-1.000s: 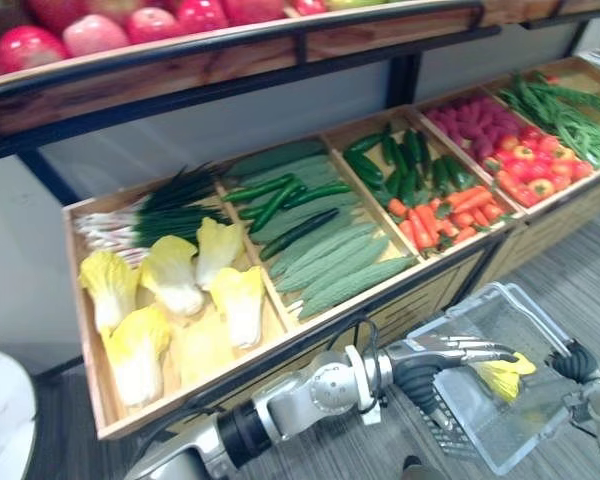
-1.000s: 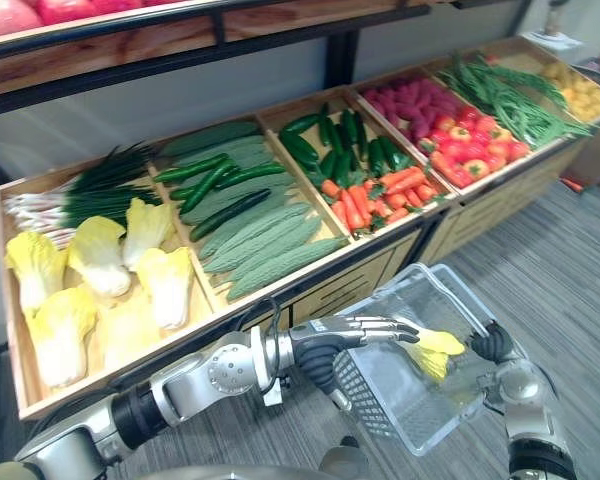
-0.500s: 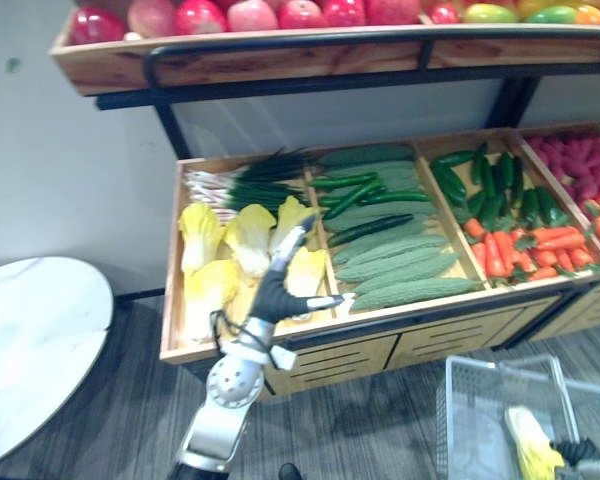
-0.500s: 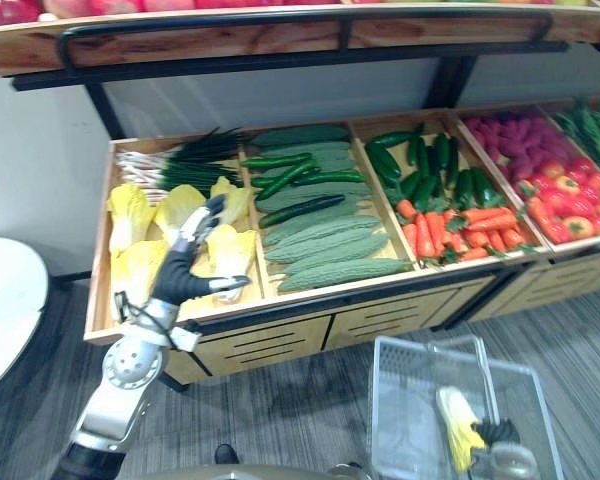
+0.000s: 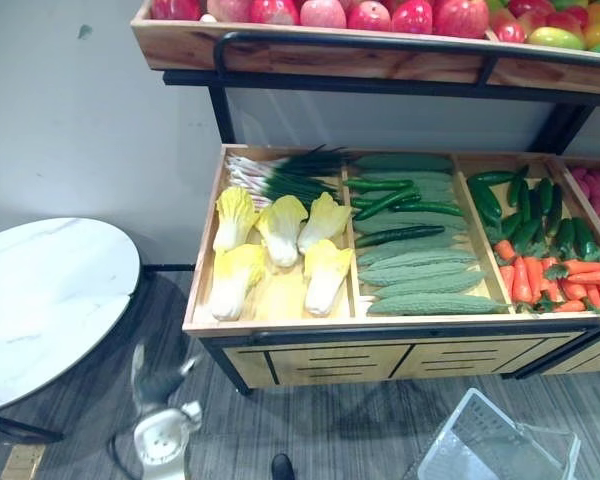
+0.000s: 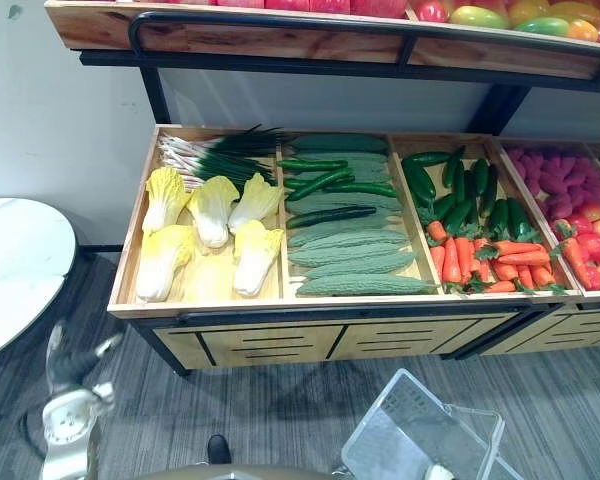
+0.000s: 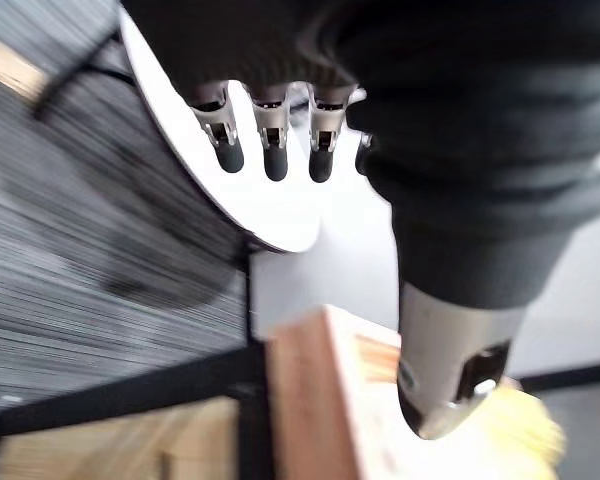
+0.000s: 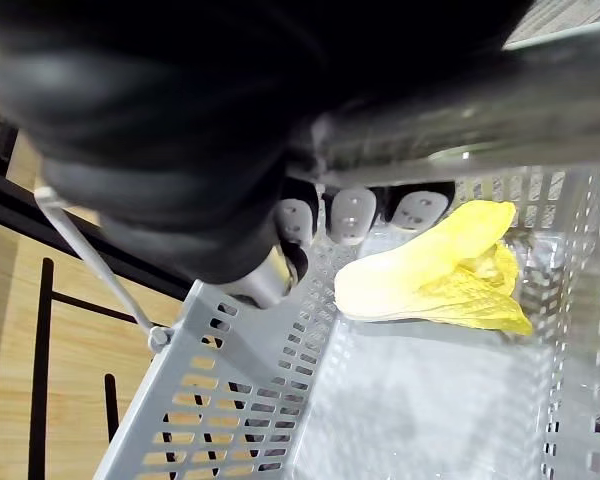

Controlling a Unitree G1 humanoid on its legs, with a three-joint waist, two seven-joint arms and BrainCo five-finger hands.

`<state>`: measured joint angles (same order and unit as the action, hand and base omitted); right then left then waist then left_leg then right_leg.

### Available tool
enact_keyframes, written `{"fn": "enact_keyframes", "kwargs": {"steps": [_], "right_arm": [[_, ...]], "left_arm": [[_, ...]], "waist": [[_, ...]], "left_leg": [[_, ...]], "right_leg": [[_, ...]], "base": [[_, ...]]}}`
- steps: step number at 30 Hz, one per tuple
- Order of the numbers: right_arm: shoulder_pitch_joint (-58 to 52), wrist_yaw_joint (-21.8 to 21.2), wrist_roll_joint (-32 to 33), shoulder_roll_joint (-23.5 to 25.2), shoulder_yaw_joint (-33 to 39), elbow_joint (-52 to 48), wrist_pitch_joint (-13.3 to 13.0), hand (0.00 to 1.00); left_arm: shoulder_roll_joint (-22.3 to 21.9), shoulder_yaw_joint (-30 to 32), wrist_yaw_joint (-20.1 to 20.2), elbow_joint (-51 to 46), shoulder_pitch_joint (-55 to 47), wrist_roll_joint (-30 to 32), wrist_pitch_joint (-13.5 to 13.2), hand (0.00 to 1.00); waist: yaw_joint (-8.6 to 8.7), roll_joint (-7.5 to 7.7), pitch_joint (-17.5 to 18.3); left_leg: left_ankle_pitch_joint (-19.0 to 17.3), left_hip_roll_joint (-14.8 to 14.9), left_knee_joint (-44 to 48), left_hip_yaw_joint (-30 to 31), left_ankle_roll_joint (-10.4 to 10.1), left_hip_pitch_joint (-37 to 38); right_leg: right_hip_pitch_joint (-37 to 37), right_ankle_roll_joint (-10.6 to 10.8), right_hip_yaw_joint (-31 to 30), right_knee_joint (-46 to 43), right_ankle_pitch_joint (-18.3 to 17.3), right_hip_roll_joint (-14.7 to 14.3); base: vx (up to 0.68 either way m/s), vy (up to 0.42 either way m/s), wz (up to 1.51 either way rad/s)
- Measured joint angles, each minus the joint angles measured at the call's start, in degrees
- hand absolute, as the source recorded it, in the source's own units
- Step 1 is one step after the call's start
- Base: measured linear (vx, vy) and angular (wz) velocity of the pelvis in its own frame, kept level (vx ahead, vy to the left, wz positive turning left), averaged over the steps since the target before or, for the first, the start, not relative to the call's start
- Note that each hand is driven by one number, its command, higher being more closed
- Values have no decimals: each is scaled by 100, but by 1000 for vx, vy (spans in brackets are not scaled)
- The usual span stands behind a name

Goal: Pick vegetable in the basket

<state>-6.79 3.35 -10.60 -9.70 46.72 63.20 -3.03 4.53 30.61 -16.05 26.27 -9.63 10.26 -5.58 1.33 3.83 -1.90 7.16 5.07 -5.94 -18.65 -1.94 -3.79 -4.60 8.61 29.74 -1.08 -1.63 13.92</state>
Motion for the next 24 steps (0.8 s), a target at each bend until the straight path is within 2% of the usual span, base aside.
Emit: {"fn": "enact_keyframes", "kwargs": {"steps": [5, 9, 16, 24], "right_arm": [[110, 26, -10, 69, 27, 15, 32, 100], [314, 32, -66, 61, 60, 202, 119, 100], [515, 116, -66, 65, 2, 372, 121, 100], [541, 154, 60, 67, -4, 504, 118, 100]], "left_arm": [[8, 1154, 54, 2276, -143, -127, 290, 0], [-9, 1202, 408, 3138, -310, -248, 369, 0], [-11, 932, 574, 3315, -272, -233, 320, 0], [-13, 203, 636, 3332, -263, -280, 300, 0]], "waist": [[18, -18, 69], [15, -47, 90], [16, -61, 93], [25, -61, 40]], "left_leg": [[-119, -36, 0, -142, -16, 107], [-155, -39, 1, -186, -73, 135], [-227, -66, 2, -272, -110, 224], [-336, -69, 1, -339, -160, 410]], "right_leg": [[-62, -1, -102, 102, 1, 32], [-62, -2, -167, 108, 0, 26], [-75, -68, -234, 106, -39, 25], [-176, -100, -323, 68, -57, 33]], "base": [[85, 2, -12], [99, -17, -7], [77, -18, -8], [56, -24, -6]]}}
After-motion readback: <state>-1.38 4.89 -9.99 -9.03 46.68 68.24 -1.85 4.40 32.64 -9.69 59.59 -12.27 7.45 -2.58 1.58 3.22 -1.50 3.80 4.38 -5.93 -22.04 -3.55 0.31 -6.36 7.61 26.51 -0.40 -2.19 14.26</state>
